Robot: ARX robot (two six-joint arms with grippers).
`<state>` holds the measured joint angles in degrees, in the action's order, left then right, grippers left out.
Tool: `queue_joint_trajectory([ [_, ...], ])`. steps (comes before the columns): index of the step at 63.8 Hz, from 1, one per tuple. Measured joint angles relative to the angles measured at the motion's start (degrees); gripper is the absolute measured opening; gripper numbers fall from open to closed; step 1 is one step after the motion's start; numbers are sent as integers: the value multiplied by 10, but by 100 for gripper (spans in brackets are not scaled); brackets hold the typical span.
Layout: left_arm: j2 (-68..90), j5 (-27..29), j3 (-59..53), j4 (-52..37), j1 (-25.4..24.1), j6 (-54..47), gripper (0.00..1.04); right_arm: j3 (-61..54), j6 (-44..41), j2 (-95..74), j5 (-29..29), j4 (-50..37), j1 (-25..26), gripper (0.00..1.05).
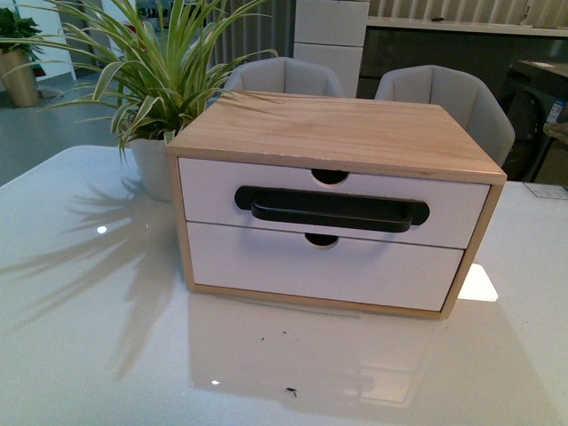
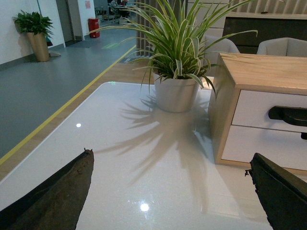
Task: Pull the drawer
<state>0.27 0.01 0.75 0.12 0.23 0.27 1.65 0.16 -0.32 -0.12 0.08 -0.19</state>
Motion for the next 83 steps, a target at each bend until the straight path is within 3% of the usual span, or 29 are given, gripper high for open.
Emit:
queue_joint_trajectory([
  [70, 1, 3, 0, 1, 0, 1, 97, 0, 0, 0, 0, 0, 0, 96],
  [75, 37, 63, 5, 5, 36, 38, 97, 12, 2, -49, 31, 26, 10, 96],
  [83, 166, 54, 27, -90, 115, 21, 97, 58, -29, -190, 93, -22, 34, 96],
])
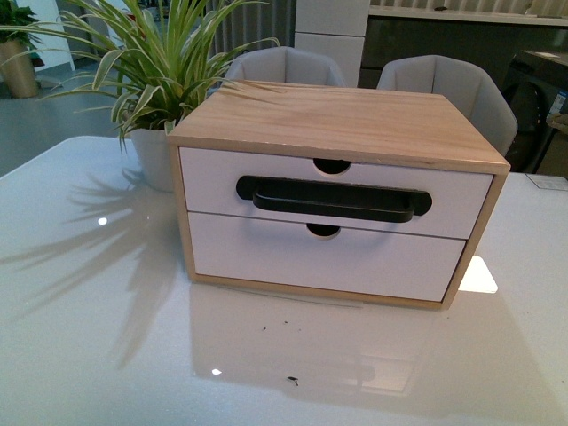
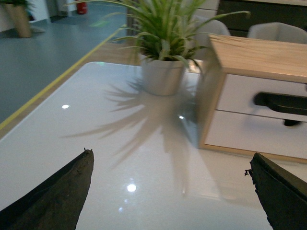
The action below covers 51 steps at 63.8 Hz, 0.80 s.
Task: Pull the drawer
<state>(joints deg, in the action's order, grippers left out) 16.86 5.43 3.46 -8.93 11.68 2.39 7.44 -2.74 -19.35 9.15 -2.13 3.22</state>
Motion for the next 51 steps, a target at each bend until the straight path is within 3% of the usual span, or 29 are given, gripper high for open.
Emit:
queue_joint_trajectory([
  [11, 247, -109, 88, -125, 60, -117, 97, 109, -127, -201, 63, 16, -8, 96],
  [23, 470, -220, 205, -108, 94, -268, 97, 199, -257, -347, 89, 46, -18, 96],
  [36, 626, -248, 334, -49, 129, -391, 97, 283, -371, -442, 120, 90, -35, 96],
  [51, 748, -256, 456, 29, 147, -504, 97, 344, -448, -512, 132, 124, -71, 96],
])
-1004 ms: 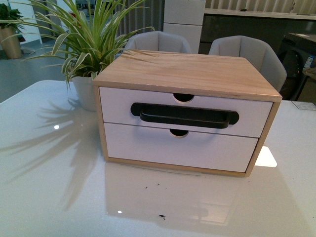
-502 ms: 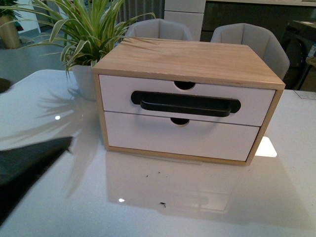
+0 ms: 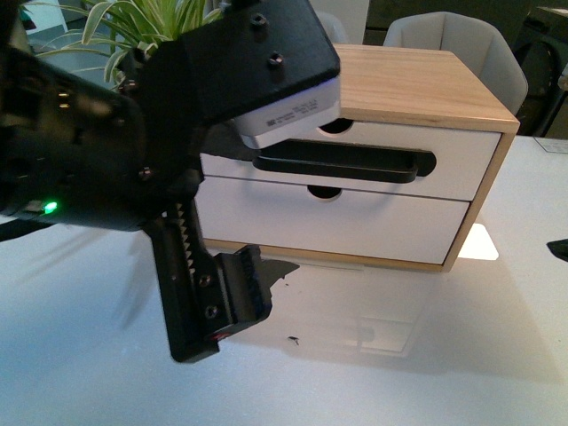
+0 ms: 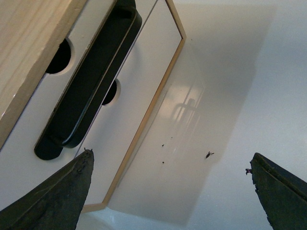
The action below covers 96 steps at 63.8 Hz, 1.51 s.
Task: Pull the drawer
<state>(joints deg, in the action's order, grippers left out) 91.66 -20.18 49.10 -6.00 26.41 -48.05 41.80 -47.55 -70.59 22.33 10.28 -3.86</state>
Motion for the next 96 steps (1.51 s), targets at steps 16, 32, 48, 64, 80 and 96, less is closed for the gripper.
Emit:
queue_joint_trajectory([
  [16, 80, 5, 105, 59, -4, -57, 97, 43, -36, -66, 4, 8, -42, 96],
  [32, 147, 3, 188, 91, -14, -61, 97, 73, -46, -122, 6, -6, -54, 96],
  [48, 190, 5, 223, 91, -19, -61, 97, 81, -45, -129, 29, -13, -46, 96],
  [64, 214, 9, 247, 91, -26, -61, 97, 85, -45, -137, 49, -10, -28, 96],
  [80, 234, 6, 250, 97, -30, -68, 97, 104, -45, -165, 61, -16, -27, 96],
  [96, 234, -12, 242, 88, -33, -65, 97, 135, -45, -213, 57, -42, -56, 96],
])
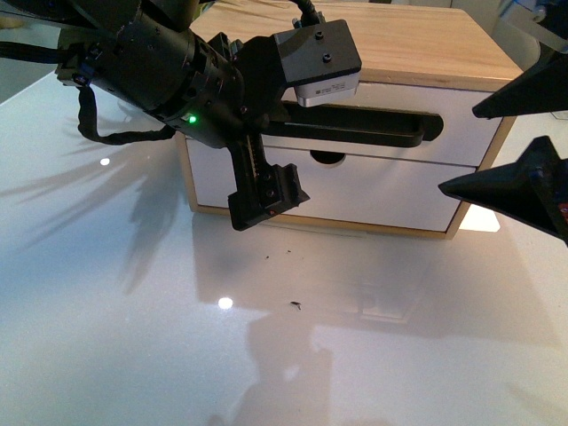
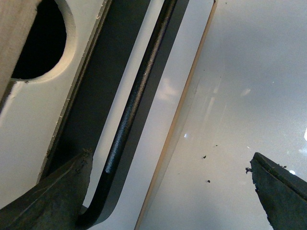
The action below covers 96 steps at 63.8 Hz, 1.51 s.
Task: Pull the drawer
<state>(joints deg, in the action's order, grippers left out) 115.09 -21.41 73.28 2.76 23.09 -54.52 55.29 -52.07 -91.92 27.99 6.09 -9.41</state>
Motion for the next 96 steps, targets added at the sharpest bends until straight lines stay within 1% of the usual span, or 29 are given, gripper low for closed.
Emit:
queue_joint_trajectory([
  [7, 0, -8, -4, -7, -2, 4, 97, 13, 2, -23, -2, -10, -14, 96],
  [21, -3, -16, -12, -17, -5, 9, 97, 37, 2, -73, -30, -38, -31, 96],
  [39, -8, -22, -15, -16, -7, 19, 97, 56, 26, -113, -29, -76, -40, 96],
  [47, -8, -20, -15, -12, -7, 18, 97, 63, 32, -124, -34, -78, -45, 96],
  [67, -8, -11, -15, -14, -4, 17, 97, 81, 13, -146, -39, -57, -52, 96],
  [80, -9, -13, -23, -14, 0, 7, 97, 88, 4, -147, -14, -14, -51, 96],
  [89, -26, -20, -35, 18, 4, -15, 97, 85, -8, -133, 7, 25, -50, 96],
  [96, -43, -24, -56, 24, 5, -29, 97, 70, -19, -114, 17, 43, -50, 96],
])
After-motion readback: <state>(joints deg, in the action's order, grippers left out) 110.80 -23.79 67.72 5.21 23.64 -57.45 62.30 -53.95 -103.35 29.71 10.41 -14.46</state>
